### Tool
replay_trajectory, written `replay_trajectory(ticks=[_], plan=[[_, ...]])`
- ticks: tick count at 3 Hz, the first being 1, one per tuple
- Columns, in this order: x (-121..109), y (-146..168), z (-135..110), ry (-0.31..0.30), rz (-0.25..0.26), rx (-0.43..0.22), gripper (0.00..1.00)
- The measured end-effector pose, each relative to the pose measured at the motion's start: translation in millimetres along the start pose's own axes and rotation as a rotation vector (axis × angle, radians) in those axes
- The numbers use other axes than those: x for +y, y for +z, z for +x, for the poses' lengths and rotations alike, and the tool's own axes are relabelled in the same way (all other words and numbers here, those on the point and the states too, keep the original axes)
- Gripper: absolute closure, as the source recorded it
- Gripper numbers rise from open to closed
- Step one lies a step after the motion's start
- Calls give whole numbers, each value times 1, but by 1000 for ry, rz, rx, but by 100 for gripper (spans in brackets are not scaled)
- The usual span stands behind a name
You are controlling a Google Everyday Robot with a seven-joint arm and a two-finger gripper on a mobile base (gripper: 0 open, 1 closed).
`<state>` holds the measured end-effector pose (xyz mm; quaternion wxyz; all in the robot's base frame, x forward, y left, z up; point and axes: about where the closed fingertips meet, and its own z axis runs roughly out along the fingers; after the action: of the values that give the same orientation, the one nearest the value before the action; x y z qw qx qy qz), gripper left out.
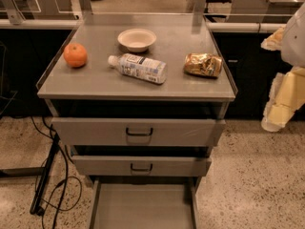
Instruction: Place blue plastic bottle into bottom drawer
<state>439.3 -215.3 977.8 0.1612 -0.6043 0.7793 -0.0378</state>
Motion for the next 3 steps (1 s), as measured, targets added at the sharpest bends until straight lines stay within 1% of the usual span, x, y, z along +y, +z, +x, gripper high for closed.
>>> replay_trajectory(ticks=[1,2,3], plan=[[-2,-1,-3,-6,9,0,0],[-16,-2,-28,-34,10,-95,0],[-32,2,-67,83,-26,-344,0]])
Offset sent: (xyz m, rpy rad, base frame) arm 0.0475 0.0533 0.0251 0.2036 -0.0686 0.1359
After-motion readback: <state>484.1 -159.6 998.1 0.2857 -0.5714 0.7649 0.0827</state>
